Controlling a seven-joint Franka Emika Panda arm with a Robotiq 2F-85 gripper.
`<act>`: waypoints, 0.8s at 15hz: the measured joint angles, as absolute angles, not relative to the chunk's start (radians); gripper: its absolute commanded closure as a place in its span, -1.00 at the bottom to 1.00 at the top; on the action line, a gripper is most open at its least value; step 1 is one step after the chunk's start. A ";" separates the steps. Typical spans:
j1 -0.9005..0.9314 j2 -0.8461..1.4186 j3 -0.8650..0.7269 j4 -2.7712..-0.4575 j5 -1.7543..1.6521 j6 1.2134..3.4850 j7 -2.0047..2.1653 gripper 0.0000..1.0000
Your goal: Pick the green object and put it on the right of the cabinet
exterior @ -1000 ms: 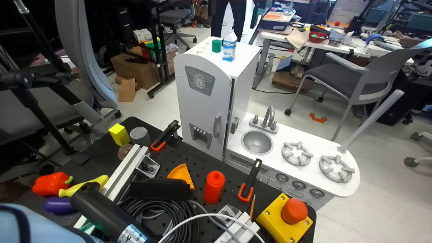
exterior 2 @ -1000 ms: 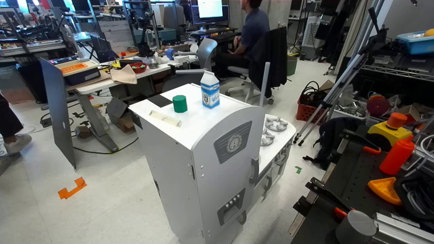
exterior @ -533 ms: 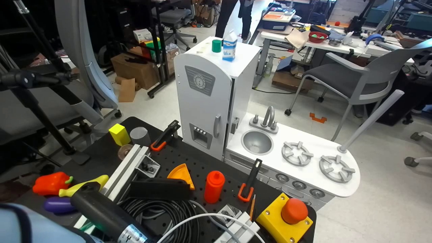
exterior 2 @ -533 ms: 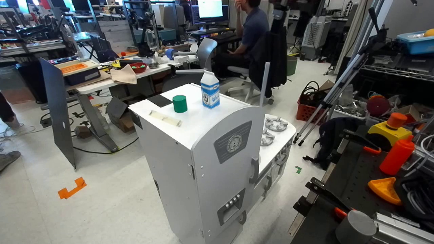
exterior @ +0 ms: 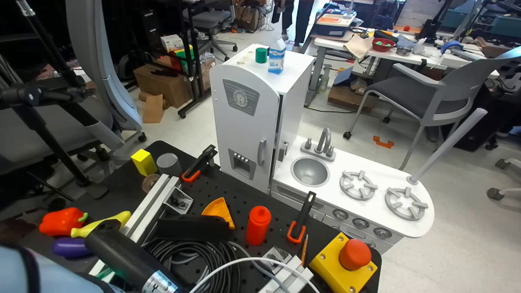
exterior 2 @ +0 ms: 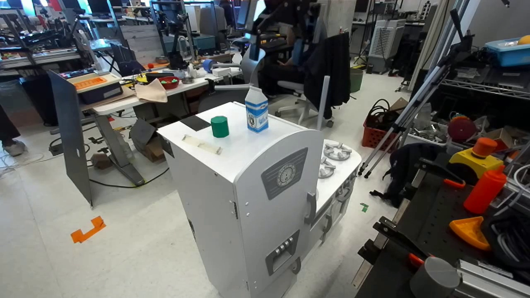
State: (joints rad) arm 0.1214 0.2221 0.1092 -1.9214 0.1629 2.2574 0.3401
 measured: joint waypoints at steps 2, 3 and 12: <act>0.144 0.308 0.110 -1.839 0.162 2.257 0.402 -1.00; 0.156 0.349 0.109 -1.798 0.161 2.257 0.431 -1.00; 0.242 0.646 0.067 -1.503 0.161 2.258 0.727 -1.00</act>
State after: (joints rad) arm 0.2422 0.6464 0.0668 -1.5026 0.1610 2.2583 0.7266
